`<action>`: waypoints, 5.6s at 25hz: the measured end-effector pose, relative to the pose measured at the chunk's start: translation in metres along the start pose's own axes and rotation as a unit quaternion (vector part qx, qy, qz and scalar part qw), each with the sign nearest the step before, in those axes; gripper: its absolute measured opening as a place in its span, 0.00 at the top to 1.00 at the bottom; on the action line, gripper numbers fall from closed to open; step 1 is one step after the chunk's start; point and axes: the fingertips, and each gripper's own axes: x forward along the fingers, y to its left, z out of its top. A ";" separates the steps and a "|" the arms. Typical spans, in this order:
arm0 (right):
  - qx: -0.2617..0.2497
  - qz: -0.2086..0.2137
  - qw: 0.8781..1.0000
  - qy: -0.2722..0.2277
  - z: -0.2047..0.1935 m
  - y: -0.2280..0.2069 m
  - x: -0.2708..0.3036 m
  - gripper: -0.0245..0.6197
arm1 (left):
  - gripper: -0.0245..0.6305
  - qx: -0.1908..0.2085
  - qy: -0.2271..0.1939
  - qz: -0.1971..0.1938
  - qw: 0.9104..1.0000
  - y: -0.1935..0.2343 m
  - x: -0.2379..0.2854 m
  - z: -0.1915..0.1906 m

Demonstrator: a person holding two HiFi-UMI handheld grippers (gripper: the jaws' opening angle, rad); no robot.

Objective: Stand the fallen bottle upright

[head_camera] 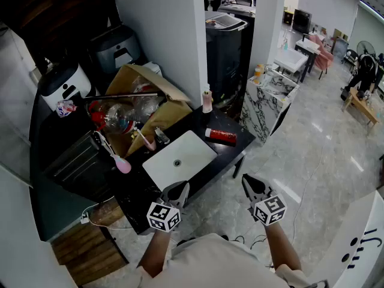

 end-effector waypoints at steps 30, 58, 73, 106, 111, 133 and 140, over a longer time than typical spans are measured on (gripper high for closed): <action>0.019 0.030 0.999 -0.012 -0.002 -0.008 -0.022 0.89 | 0.95 -0.006 0.012 0.013 1.000 -0.038 0.002 -0.011; 0.031 0.067 0.997 -0.006 -0.024 -0.038 -0.051 0.55 | 0.95 -0.021 0.019 0.056 0.998 -0.075 0.013 -0.038; 0.043 0.053 0.998 0.005 -0.032 -0.065 -0.032 0.53 | 0.95 -0.014 0.032 0.050 0.998 -0.063 0.046 -0.041; 0.044 -0.018 0.994 0.096 -0.044 -0.148 0.184 0.53 | 0.95 -0.044 0.073 -0.033 0.996 0.133 0.215 -0.036; 0.048 -0.017 0.993 0.110 -0.051 -0.146 0.205 0.53 | 0.95 -0.041 0.086 -0.041 0.995 0.151 0.224 -0.042; 0.035 0.070 0.989 0.125 -0.052 -0.206 0.268 0.51 | 0.95 -0.076 0.086 0.044 0.992 0.158 0.260 -0.042; 0.016 0.123 0.982 0.144 -0.055 -0.218 0.301 0.51 | 0.95 -0.096 0.079 0.094 0.988 0.167 0.270 -0.036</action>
